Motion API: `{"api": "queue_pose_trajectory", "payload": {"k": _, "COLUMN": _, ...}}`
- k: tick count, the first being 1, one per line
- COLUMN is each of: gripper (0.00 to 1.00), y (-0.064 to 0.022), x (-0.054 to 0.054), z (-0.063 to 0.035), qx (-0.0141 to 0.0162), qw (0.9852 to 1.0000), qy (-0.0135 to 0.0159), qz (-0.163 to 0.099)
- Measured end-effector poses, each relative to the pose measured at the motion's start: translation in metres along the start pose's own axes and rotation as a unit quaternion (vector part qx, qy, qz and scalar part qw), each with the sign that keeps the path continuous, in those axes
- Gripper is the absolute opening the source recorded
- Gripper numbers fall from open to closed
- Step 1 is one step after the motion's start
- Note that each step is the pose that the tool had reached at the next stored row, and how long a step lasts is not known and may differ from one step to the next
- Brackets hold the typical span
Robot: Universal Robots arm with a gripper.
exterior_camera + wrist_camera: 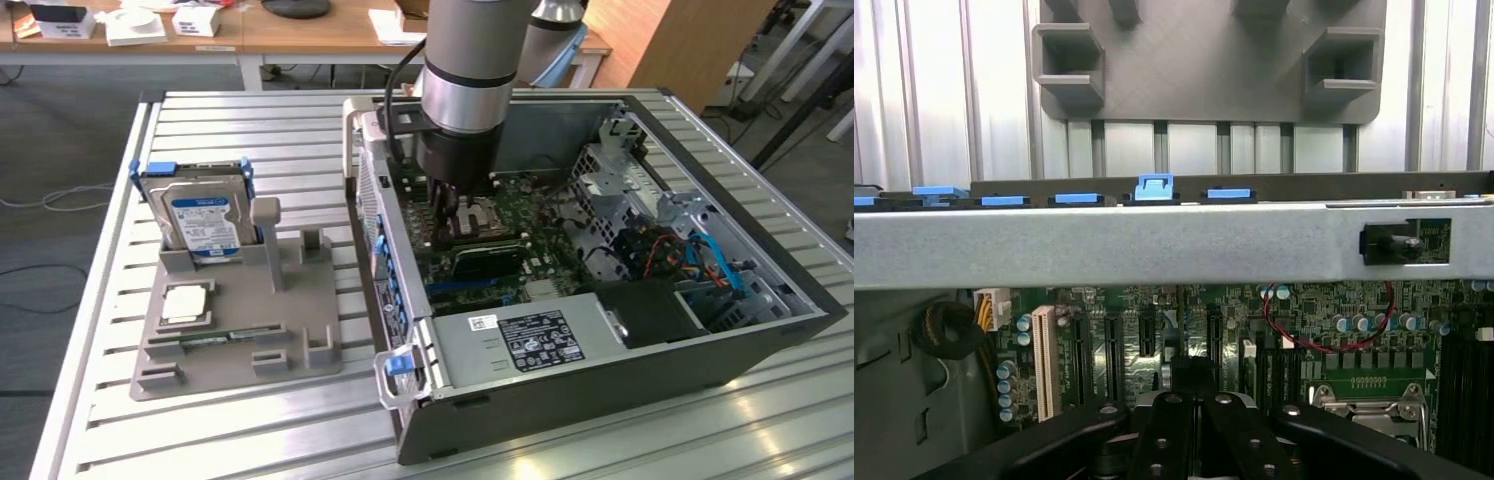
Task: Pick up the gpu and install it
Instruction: 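Press down on the gpu until it lock into place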
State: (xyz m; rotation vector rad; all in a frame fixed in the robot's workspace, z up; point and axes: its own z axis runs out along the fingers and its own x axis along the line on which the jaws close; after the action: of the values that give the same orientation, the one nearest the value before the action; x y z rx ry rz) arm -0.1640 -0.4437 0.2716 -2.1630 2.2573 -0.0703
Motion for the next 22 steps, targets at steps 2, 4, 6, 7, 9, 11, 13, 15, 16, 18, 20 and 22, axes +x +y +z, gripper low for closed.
{"api": "queue_pose_trajectory", "payload": {"k": 2, "gripper": 0.11, "y": 0.0000, "x": 0.0000, "z": 0.0001, "qx": 0.0000, "qw": 1.0000, "qy": 0.0000, "qz": 0.000}}
{"api": "queue_pose_trajectory", "payload": {"k": 4, "gripper": 0.11, "y": 0.0000, "x": 0.0000, "z": 0.0007, "qx": 0.0001, "qw": 1.0000, "qy": -0.0001, "qz": 0.000}}
{"api": "queue_pose_trajectory", "payload": {"k": 6, "gripper": 0.11, "y": 0.0000, "x": 0.0000, "z": 0.0007, "qx": 0.0000, "qw": 1.0000, "qy": 0.0000, "qz": 0.000}}
{"api": "queue_pose_trajectory", "payload": {"k": 7, "gripper": 0.11, "y": 0.0000, "x": 0.0000, "z": 0.0007, "qx": 0.0000, "qw": 1.0000, "qy": 0.0000, "qz": 0.000}}
{"api": "queue_pose_trajectory", "payload": {"k": 9, "gripper": 0.11, "y": 0.0000, "x": 0.0000, "z": 0.0008, "qx": 0.0000, "qw": 1.0000, "qy": 0.0000, "qz": 0.000}}
{"api": "queue_pose_trajectory", "payload": {"k": 11, "gripper": 0.11, "y": 0.0000, "x": 0.0000, "z": 0.0012, "qx": 0.0000, "qw": 1.0000, "qy": -0.0001, "qz": 0.000}}
{"api": "queue_pose_trajectory", "payload": {"k": 13, "gripper": 0.11, "y": 0.0001, "x": 0.0000, "z": 0.0012, "qx": 0.0000, "qw": 1.0000, "qy": 0.0000, "qz": 0.000}}
{"api": "queue_pose_trajectory", "payload": {"k": 15, "gripper": 0.11, "y": 0.0001, "x": 0.0000, "z": 0.0012, "qx": 0.0000, "qw": 1.0000, "qy": 0.0000, "qz": 0.000}}
{"api": "queue_pose_trajectory", "payload": {"k": 16, "gripper": 0.11, "y": 0.0001, "x": 0.0000, "z": 0.0015, "qx": 0.0000, "qw": 1.0000, "qy": -0.0001, "qz": 0.000}}
{"api": "queue_pose_trajectory", "payload": {"k": 18, "gripper": 0.11, "y": 0.0001, "x": 0.0000, "z": 0.0020, "qx": 0.0001, "qw": 1.0000, "qy": -0.0001, "qz": 0.000}}
{"api": "queue_pose_trajectory", "payload": {"k": 20, "gripper": 0.11, "y": 0.0001, "x": 0.0000, "z": 0.0019, "qx": 0.0000, "qw": 1.0000, "qy": 0.0000, "qz": 0.000}}
{"api": "queue_pose_trajectory", "payload": {"k": 22, "gripper": 0.11, "y": 0.0002, "x": 0.0000, "z": 0.0021, "qx": 0.0000, "qw": 1.0000, "qy": -0.0006, "qz": 0.000}}
